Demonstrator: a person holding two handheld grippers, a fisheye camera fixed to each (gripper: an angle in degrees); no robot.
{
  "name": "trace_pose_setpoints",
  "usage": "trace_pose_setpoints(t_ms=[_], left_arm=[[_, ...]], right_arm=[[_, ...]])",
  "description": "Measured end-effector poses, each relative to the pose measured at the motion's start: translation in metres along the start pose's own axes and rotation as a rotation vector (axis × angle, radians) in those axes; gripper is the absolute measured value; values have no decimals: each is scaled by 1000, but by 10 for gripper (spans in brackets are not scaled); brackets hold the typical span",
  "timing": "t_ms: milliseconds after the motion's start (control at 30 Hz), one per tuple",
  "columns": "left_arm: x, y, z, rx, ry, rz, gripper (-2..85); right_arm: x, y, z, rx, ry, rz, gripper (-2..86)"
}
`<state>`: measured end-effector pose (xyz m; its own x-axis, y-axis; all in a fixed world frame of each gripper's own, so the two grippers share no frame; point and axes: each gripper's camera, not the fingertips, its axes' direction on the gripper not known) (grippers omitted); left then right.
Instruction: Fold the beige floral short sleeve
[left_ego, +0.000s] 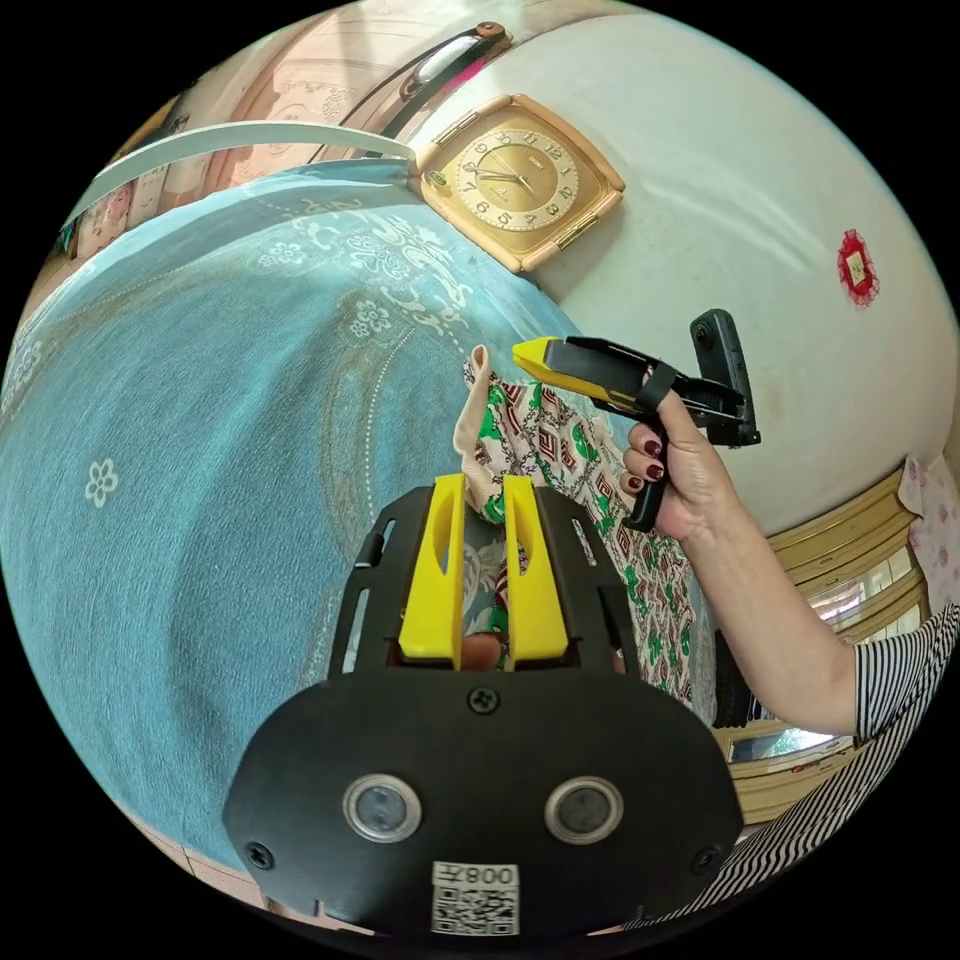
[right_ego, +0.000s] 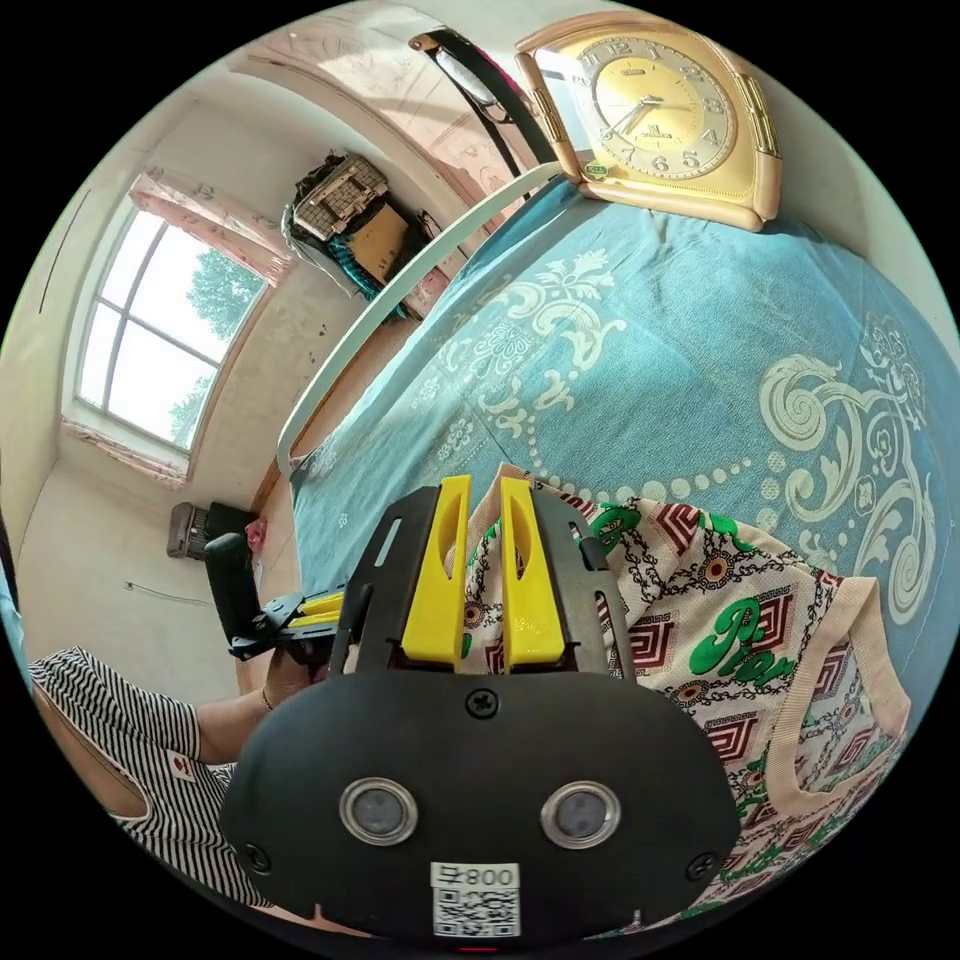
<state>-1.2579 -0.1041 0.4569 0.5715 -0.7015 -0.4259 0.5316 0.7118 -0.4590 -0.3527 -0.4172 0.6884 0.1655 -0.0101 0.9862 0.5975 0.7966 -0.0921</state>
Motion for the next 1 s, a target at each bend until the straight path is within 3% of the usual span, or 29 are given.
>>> trace_pose_setpoints(t_ms=[100, 267, 367, 533, 900, 1000], left_arm=[[3, 2, -2, -2, -12, 9, 39], [36, 24, -28, 143, -138, 212, 28], [40, 29, -18, 73, -205, 222, 28], [44, 26, -17, 19, -146, 195, 34], [66, 29, -13, 8, -180, 194, 56], [65, 21, 18, -149, -158, 171, 45]], right_arm=[[5, -2, 19, -86, 117, -7, 19], [-4, -4, 34, -83, 141, -78, 4], [-10, -9, 46, -101, 157, -112, 2], [-12, -11, 43, -110, 165, -125, 1], [-15, -14, 31, -119, 148, -115, 1], [-18, -12, 24, -134, 148, -120, 1]])
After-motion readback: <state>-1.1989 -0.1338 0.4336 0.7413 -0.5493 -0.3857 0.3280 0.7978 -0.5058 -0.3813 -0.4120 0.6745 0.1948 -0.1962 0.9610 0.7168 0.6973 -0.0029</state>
